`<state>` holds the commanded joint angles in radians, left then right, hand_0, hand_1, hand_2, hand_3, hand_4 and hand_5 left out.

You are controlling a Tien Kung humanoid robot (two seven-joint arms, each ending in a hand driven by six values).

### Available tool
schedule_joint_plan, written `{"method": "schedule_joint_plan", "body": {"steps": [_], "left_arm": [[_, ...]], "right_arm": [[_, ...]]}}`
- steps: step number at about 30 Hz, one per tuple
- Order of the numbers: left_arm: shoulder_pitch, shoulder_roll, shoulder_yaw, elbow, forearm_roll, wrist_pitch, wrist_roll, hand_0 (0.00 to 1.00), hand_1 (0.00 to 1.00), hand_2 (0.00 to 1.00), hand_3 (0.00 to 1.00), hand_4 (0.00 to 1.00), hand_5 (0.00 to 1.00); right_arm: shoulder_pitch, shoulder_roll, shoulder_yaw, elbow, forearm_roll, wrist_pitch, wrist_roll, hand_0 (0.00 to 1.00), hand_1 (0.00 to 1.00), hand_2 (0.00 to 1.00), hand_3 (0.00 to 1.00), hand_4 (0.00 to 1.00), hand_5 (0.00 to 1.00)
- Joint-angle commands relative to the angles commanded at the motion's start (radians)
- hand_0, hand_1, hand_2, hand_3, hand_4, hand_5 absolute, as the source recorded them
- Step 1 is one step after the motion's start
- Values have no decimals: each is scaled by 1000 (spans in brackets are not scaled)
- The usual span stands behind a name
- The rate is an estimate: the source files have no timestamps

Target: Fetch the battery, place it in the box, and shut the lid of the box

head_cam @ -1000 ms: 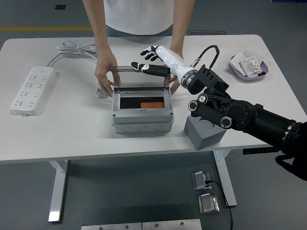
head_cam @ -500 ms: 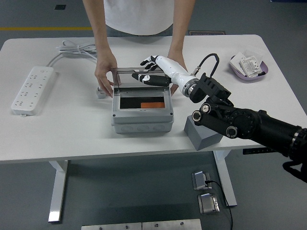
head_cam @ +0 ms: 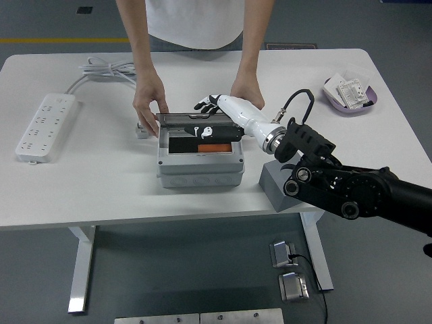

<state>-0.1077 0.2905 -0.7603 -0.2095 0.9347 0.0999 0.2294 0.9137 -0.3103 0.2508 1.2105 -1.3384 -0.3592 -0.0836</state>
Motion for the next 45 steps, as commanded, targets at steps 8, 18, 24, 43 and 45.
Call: {"method": "schedule_joint_plan", "body": {"steps": [8,18,24,43,45], "left_arm": [[3,-3,3,0,-8,1,-1,639,691,587,563,471,23],[6,-8,8,0,-14,2,-2,638,691,587,563,471,23],[11,-11,7,0,-18,3,-1,638,692,588,563,470,23],[41,-22,33,3,-70,13,-14,637,691,587,564,469,21],[41,-23,36,3,-74,13,-16,635,690,586,564,469,22]], "right_arm": [[-33,-27,-5,63,-29,0,-21,854,711,722,767,873,753],[-77,-40,43,62,-33,0,-20,834,703,721,767,866,750],[-128,-73,153,97,-96,41,-42,831,699,719,767,864,750],[-538,-97,762,287,-208,26,62,794,662,678,738,871,765],[-582,-88,819,263,-139,-15,134,782,658,677,723,883,780]]}}
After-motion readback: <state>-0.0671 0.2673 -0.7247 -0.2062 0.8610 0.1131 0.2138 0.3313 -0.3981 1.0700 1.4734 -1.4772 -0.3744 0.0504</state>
